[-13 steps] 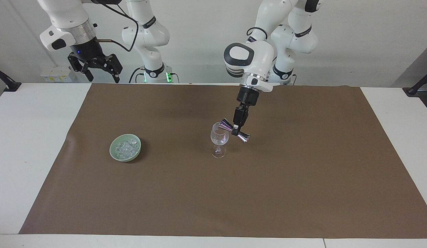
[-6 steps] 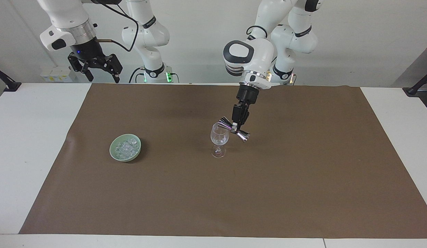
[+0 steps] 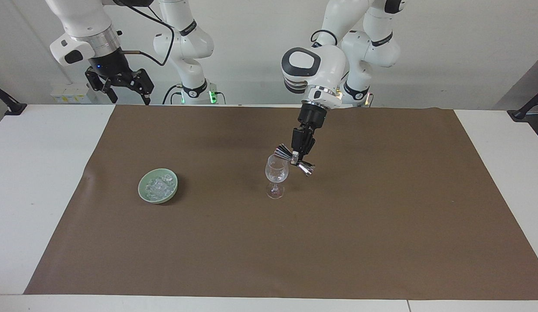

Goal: Pour wine and add ice with both arms

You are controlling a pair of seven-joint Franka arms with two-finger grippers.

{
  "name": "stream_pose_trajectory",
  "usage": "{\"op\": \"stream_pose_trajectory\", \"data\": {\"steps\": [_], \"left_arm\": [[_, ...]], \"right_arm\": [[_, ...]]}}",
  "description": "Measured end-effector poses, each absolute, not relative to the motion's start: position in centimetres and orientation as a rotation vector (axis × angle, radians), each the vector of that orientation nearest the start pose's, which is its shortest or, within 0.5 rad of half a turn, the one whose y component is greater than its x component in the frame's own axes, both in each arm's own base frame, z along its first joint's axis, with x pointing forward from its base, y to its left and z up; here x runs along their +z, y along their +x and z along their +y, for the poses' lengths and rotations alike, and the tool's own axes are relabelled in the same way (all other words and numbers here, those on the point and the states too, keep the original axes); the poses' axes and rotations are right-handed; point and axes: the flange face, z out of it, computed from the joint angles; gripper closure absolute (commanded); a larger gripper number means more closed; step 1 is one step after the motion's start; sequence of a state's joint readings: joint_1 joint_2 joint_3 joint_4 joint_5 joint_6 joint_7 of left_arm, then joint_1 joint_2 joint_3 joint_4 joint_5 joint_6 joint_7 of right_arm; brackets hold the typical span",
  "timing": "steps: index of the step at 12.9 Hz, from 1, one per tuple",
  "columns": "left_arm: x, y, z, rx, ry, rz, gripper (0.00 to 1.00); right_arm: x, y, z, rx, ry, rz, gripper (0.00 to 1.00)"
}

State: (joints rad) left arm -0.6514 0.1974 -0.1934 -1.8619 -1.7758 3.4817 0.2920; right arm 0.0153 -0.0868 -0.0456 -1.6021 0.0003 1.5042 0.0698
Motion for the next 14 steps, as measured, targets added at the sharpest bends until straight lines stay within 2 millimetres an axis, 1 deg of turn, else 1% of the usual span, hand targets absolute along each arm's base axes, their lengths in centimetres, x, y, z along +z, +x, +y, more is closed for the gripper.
{"op": "stream_pose_trajectory", "data": {"steps": [4, 7, 9, 11, 12, 14], "left_arm": [[46.2, 47.2, -34.6, 0.778, 2.010, 0.919, 1.00], [46.4, 47.1, -34.5, 0.777, 2.006, 0.921, 1.00], [46.7, 47.1, -34.1, 0.765, 1.984, 0.960, 1.00], [47.4, 47.3, -32.6, 0.747, 1.935, 1.042, 1.00], [47.6, 47.7, -31.4, 0.736, 1.903, 1.099, 1.00], [48.2, 48.8, -28.3, 0.707, 1.816, 1.219, 1.00]], "right_arm": [[63.2, 53.2, -1.7, 0.061, -3.135, 0.157, 0.00], [63.1, 53.3, -1.6, 0.062, -3.136, 0.154, 0.00], [63.2, 53.2, -1.6, 0.059, -3.135, 0.154, 0.00], [63.4, 53.4, -1.6, 0.034, -3.135, 0.153, 0.00], [63.5, 53.6, -1.5, 0.005, -3.135, 0.153, 0.00], [63.8, 54.0, -1.3, -0.054, -3.132, 0.132, 0.00]]}}
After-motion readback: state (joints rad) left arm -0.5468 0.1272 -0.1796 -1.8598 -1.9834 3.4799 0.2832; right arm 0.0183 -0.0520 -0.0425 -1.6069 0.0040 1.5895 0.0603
